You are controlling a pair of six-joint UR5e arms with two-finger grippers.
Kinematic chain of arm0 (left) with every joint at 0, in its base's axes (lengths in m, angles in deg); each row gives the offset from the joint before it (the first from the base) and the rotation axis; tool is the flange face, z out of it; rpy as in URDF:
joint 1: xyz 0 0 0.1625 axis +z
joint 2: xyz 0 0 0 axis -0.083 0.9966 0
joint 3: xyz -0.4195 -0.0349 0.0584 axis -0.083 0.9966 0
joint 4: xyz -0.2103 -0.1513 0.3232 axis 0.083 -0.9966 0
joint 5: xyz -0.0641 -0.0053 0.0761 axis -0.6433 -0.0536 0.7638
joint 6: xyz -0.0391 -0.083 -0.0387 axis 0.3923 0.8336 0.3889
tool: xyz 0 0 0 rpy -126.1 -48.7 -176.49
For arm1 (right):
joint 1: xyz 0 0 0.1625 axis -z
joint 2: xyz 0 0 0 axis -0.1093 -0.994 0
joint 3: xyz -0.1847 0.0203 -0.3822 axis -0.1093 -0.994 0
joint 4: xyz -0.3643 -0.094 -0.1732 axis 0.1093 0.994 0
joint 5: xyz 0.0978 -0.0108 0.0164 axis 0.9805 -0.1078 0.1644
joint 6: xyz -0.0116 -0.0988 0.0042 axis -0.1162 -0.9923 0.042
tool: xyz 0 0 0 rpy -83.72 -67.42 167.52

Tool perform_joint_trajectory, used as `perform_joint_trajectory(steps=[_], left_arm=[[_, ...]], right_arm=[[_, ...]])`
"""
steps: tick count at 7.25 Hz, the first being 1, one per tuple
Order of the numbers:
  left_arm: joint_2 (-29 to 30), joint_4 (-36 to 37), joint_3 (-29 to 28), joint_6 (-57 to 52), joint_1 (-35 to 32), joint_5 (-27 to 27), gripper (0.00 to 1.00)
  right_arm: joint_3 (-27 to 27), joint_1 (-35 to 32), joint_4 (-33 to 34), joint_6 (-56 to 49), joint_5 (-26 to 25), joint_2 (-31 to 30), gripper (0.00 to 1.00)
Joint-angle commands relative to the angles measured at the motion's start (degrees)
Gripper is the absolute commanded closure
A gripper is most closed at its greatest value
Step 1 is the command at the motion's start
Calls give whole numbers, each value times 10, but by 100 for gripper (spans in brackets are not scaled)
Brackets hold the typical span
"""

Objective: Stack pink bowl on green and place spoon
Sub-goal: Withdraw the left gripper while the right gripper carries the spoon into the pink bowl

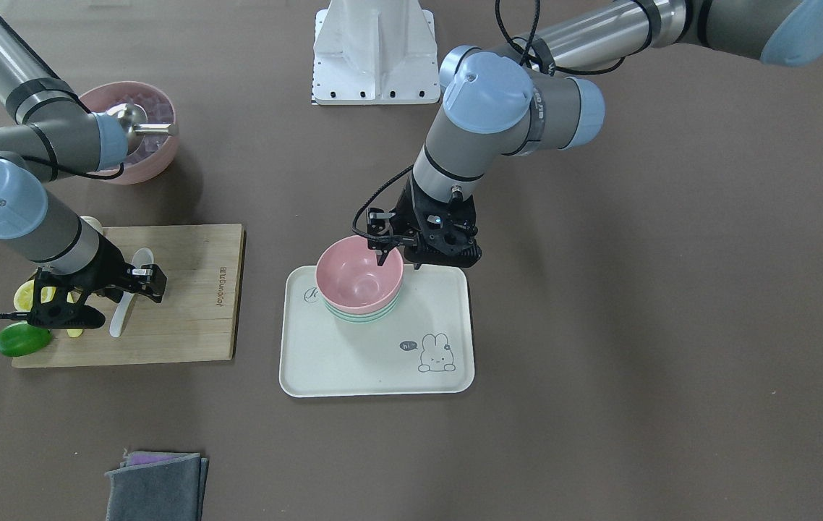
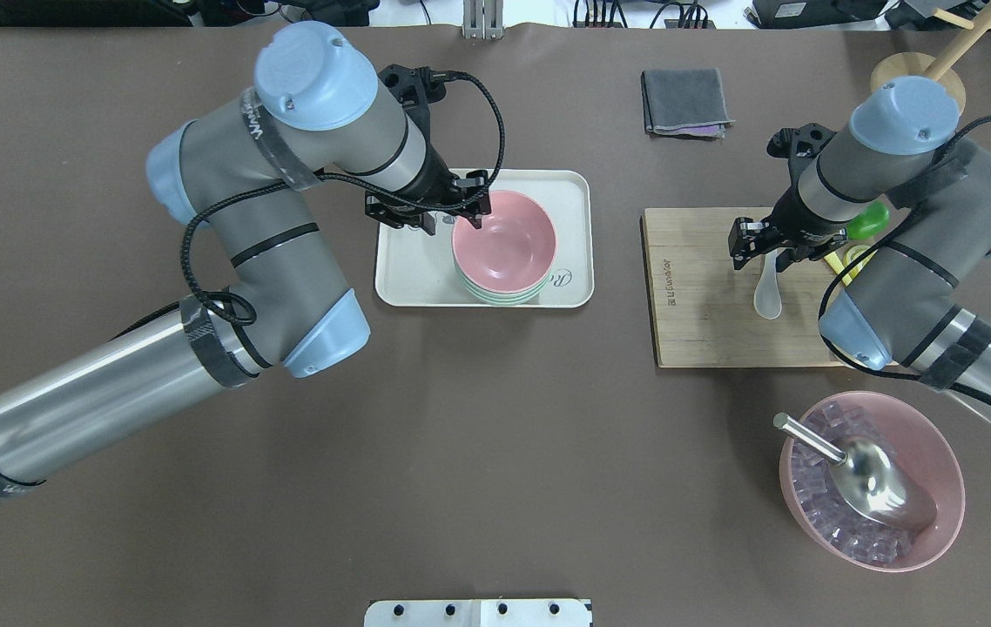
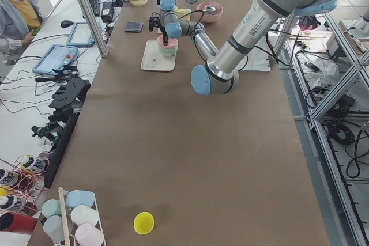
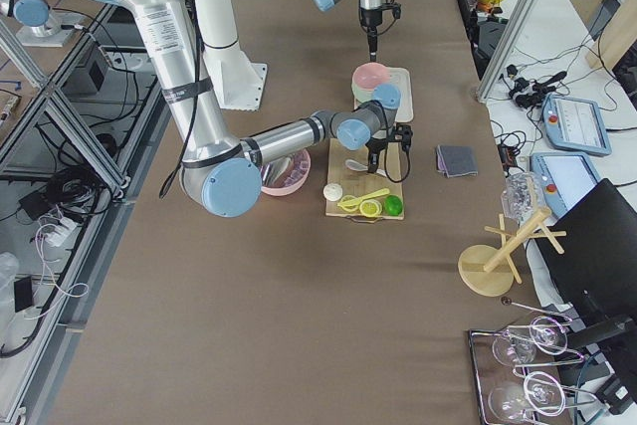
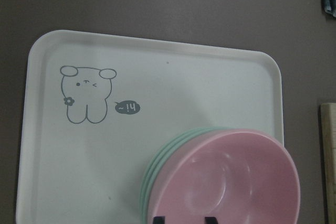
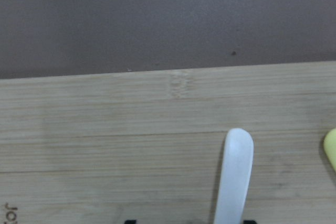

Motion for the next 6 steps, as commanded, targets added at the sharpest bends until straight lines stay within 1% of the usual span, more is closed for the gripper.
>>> perform_joint_trajectory(steps=[1, 2, 3, 4, 5, 6], left_arm=[[-68, 0, 68, -3, -34, -46, 2], [-79, 1, 83, -4, -67, -85, 2], [-84, 1, 86, -5, -87, -115, 2], [-95, 1, 98, -6, -106, -142, 2], [-134, -1, 134, -11, -127, -168, 2], [-161, 0, 153, -29, -143, -177, 2]], right_arm=[[0, -1, 2, 3, 1, 9, 100], [0, -3, 1, 4, 2, 15, 100], [1, -10, 10, 32, 9, 54, 100], [-4, -5, 10, 115, 8, 105, 100], [-17, -5, 7, 187, 8, 164, 100], [-18, -3, 9, 243, 8, 204, 100]])
